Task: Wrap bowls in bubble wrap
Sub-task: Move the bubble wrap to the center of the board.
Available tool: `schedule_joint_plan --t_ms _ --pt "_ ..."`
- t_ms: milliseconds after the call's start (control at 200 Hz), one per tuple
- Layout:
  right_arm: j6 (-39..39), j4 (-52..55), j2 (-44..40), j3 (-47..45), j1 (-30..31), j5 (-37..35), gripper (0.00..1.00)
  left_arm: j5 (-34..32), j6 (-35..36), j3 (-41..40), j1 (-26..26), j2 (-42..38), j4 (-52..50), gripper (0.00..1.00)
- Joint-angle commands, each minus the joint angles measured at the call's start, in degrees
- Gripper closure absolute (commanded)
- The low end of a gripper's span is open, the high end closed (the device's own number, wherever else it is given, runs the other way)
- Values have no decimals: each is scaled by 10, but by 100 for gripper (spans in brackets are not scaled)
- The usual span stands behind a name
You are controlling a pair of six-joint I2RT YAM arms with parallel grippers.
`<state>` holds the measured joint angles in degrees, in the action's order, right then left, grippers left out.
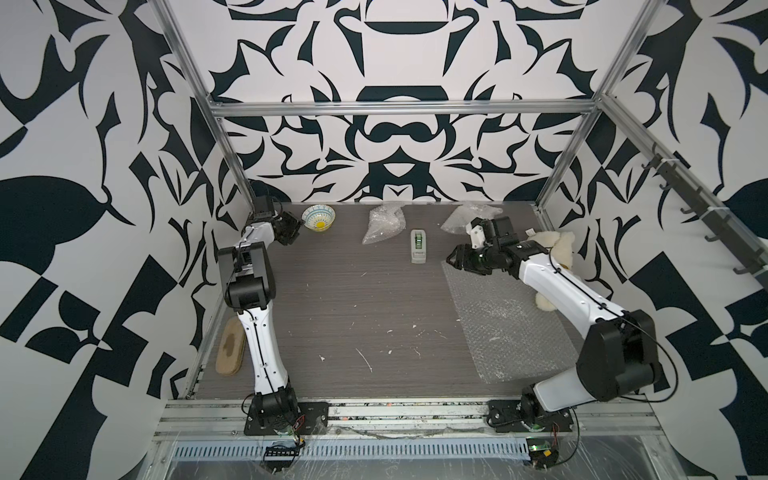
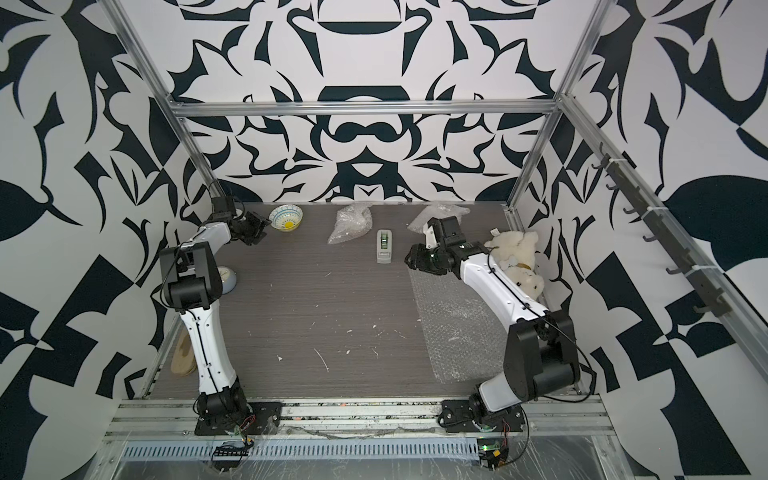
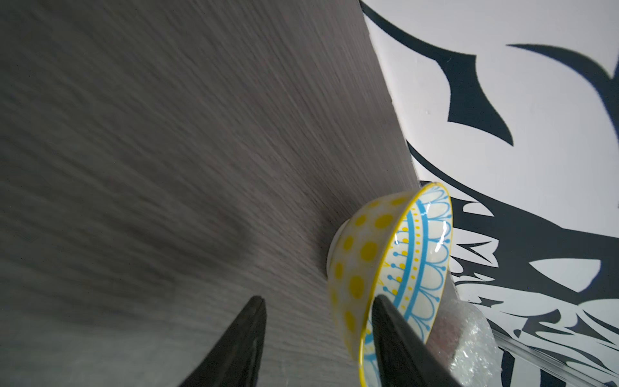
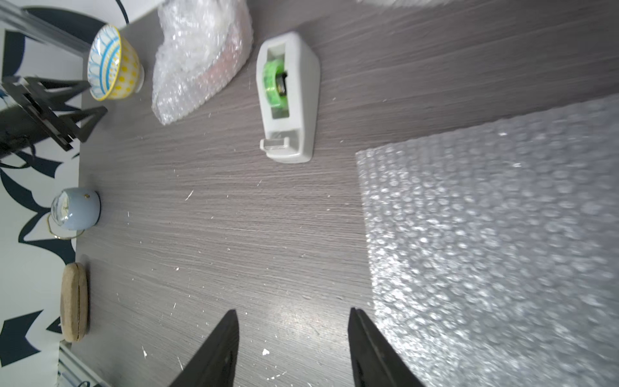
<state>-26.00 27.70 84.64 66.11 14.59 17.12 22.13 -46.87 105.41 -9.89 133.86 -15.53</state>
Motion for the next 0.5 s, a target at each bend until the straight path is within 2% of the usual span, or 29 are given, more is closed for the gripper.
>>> schedule_joint_plan --t_ms 0,75,220,375,495 --pt "20 31 -13 -24 -16 -30 44 8 14 45 19 17 -36 45" --pt "22 49 -14 -44 -21 -51 45 10 15 62 20 33 -46 48" --pt "22 119 -7 -63 -16 -102 46 23 17 51 20 36 -31 68" --pt "15 142 0 -80 16 -155 46 35 15 38 20 35 -11 87" --pt "14 159 38 -70 47 -178 46 43 14 27 20 28 0 96"
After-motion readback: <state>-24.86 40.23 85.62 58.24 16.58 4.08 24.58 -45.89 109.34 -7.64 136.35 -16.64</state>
